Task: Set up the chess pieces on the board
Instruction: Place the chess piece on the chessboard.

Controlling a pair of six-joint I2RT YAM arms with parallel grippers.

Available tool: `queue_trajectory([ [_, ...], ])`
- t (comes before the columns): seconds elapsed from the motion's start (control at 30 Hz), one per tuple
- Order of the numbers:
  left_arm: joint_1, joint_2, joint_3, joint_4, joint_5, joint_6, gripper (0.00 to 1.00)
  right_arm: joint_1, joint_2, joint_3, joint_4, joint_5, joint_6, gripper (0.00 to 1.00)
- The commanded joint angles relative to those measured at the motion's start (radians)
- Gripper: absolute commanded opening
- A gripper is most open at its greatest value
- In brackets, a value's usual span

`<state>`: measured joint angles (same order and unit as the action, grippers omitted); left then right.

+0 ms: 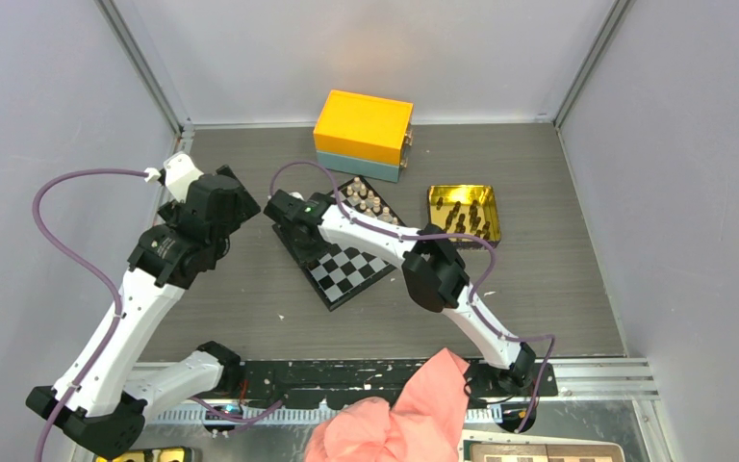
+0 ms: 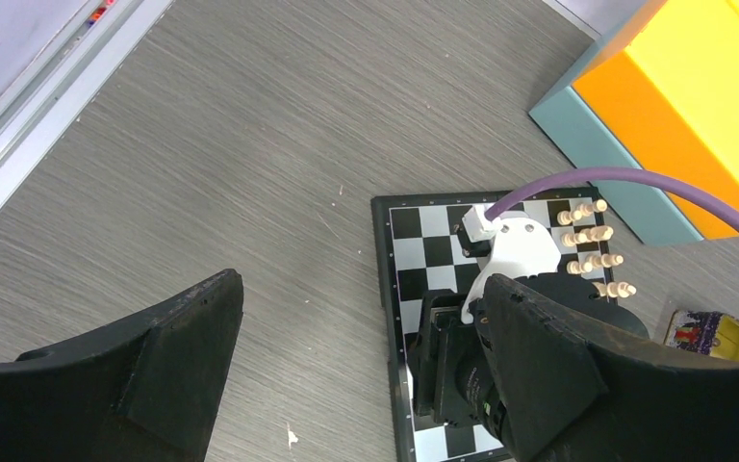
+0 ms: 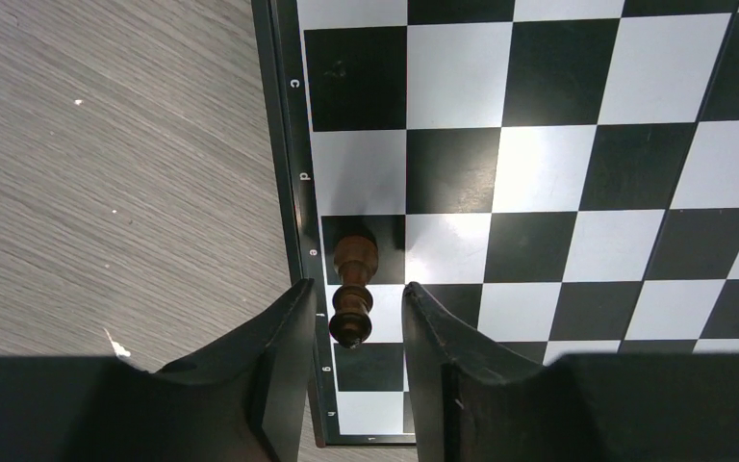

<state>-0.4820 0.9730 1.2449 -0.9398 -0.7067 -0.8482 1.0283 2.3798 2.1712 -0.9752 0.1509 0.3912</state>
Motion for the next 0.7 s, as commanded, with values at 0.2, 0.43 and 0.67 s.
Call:
queue_trajectory([
  [0.2,0.007,0.006,0.025,0.046,-0.023,0.015,0.96,0.004,-0.076,0.032,-0.003,0.012,-0.032,0.46],
  [0.43,0.039,0.057,0.095,0.077,-0.028,0.033,0.97,-0.042,-0.177,0.038,-0.002,0.047,-0.021,0.47],
  [0.67,0.131,0.129,0.169,0.131,-0.012,0.053,0.97,-0.170,-0.350,-0.082,0.038,0.060,-0.012,0.47],
])
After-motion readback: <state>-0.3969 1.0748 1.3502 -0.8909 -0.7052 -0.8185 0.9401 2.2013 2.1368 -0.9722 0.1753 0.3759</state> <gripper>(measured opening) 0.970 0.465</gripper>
